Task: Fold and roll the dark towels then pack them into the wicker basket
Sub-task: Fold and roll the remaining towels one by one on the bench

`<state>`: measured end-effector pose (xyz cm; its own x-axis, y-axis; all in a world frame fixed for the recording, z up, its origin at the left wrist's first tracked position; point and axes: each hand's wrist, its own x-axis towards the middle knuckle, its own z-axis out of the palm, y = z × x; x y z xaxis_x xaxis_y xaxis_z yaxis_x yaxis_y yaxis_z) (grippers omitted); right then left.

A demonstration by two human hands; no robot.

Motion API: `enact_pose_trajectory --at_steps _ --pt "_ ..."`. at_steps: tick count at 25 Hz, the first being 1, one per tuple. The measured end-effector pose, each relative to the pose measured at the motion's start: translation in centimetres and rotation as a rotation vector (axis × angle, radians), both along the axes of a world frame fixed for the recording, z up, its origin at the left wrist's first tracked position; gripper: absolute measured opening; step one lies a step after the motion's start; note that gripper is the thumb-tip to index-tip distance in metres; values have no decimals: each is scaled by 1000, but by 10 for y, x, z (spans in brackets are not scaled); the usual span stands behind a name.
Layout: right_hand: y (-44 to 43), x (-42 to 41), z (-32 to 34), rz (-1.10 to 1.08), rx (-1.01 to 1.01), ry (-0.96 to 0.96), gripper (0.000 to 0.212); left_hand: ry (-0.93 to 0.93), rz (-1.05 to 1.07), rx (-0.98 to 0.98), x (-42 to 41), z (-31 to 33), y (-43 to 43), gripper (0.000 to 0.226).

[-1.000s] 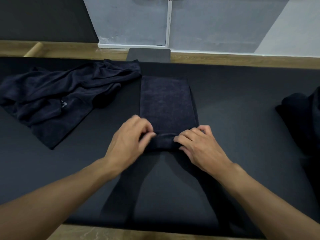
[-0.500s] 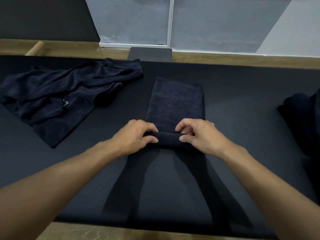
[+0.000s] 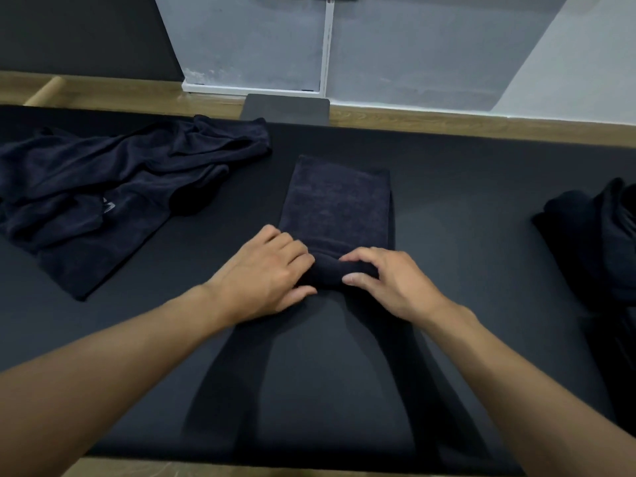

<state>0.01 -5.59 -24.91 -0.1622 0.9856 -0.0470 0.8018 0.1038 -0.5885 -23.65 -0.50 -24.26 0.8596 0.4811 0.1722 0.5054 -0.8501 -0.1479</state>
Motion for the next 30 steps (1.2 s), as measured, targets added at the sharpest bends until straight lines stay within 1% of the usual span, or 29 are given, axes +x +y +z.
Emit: enact_pose_trajectory --at_steps 1,2,3,5,6,8,9,11,12,13,14,15,16,17,18,19,20,22,23,24,25,26,27,28,29,30 --pt "1 0 0 -1 50 -91 33 46 14 6 -2 -5 0 45" --pt "0 -2 -1 -1 174 -201 33 72 25 8 -2 -7 1 45" --pt "-3 -6 -3 -12 323 -292 32 83 48 -17 1 -6 2 40" --pt "-16 -18 -10 -9 507 -386 36 59 103 -114 11 0 7 27" --pt "-21 -22 -15 11 524 -402 42 43 145 -189 17 4 10 24" --pt "-24 -26 -20 30 480 -439 57 40 234 -347 22 11 22 28" --pt "-21 -24 -20 24 460 -460 60 49 281 -457 25 15 30 29" --pt "-9 -20 -13 47 430 -517 51 24 348 -657 27 23 42 26" --pt "-2 -19 -7 72 398 -545 45 23 373 -684 27 25 44 26" --pt "6 -18 2 97 336 -554 40 30 385 -660 27 26 43 27" --pt "13 -16 9 113 259 -532 37 16 349 -528 26 24 39 30" --pt "20 -15 16 115 189 -488 36 -13 266 -316 25 21 30 35" --pt "26 -12 22 114 103 -442 36 -1 185 -130 22 15 22 40" --pt "33 -10 28 114 3 -383 36 19 131 -17 19 10 14 45" --pt "42 -9 33 106 -101 -302 36 34 113 31 19 7 10 48" --pt "51 -7 37 98 -196 -223 34 64 127 24 21 6 11 45" --pt "60 -3 40 89 -275 -163 32 79 155 -29 26 11 15 37" --pt "70 0 42 56 -343 -89 27 46 248 -268 36 22 32 28" --pt "70 0 41 40 -303 -92 26 29 308 -432 39 26 42 28" --pt "65 -2 37 31 -183 -153 27 14 368 -583 41 31 52 28" --pt "54 -6 31 30 -9 -239 30 -2 411 -707 41 33 61 29" --pt "42 -10 23 40 152 -307 34 -11 439 -801 40 34 68 28" --pt "30 -13 16 63 263 -346 40 -28 457 -862 41 34 74 27" --pt "26 -14 9 73 300 -362 46 -26 480 -878 45 34 78 26" --pt "28 -12 5 64 288 -356 48 -6 494 -834 50 34 81 26" --pt "35 -9 6 39 239 -323 46 33 490 -715 55 34 81 28"
